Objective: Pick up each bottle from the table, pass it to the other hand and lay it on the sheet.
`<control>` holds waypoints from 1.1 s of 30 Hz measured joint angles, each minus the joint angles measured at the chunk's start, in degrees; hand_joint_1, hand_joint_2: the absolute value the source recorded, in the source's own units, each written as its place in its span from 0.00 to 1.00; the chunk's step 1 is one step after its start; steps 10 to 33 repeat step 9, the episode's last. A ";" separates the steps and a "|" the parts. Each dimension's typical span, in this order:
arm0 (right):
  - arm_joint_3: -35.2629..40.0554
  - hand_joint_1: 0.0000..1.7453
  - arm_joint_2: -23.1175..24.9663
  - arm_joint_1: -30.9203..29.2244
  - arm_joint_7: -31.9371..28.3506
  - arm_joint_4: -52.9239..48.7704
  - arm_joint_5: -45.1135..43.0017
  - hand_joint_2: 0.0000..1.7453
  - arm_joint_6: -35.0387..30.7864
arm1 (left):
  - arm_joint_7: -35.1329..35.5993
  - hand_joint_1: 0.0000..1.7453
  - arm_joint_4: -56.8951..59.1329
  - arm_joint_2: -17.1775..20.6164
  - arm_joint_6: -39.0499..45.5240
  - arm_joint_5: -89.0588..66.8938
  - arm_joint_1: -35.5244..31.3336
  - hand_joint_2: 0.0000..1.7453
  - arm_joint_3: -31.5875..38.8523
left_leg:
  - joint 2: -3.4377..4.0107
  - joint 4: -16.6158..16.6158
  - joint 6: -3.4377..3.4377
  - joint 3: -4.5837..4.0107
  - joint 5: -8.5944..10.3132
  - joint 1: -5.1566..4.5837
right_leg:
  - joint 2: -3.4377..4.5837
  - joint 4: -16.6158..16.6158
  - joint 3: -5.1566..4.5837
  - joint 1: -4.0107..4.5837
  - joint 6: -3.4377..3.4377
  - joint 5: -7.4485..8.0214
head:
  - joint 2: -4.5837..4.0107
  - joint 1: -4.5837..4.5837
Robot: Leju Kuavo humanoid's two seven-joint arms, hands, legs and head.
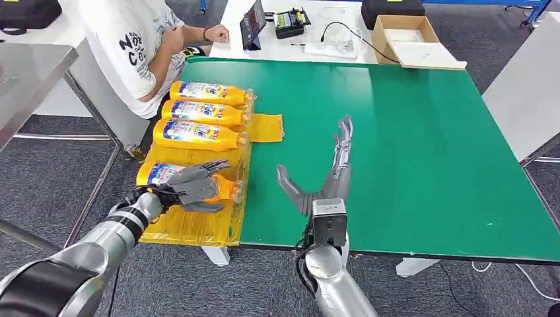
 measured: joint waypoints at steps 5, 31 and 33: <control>0.13 0.00 -0.02 0.03 0.00 0.42 0.28 1.00 -0.33 | -0.59 0.00 -0.77 -1.05 12.39 8.33 2.35 0.00 3.02 | 0.06 0.00 0.00 0.03 0.01 0.00 | 0.02 -0.01 -0.05 -0.01 0.00 0.01 | 0.00 0.02; 0.07 0.00 -0.02 0.79 0.00 0.79 1.60 1.00 -0.04 | -4.37 0.00 -3.98 -4.48 31.36 17.82 5.54 1.00 10.08 | 0.08 0.03 0.01 -0.21 0.02 -0.01 | 0.05 -0.01 -0.30 0.00 0.02 0.03 | 0.00 0.04; 0.07 0.00 -0.02 0.79 0.00 0.79 1.60 1.00 -0.04 | -4.37 0.00 -3.98 -4.48 31.36 17.82 5.54 1.00 10.08 | 0.08 0.03 0.01 -0.21 0.02 -0.01 | 0.05 -0.01 -0.30 0.00 0.02 0.03 | 0.00 0.04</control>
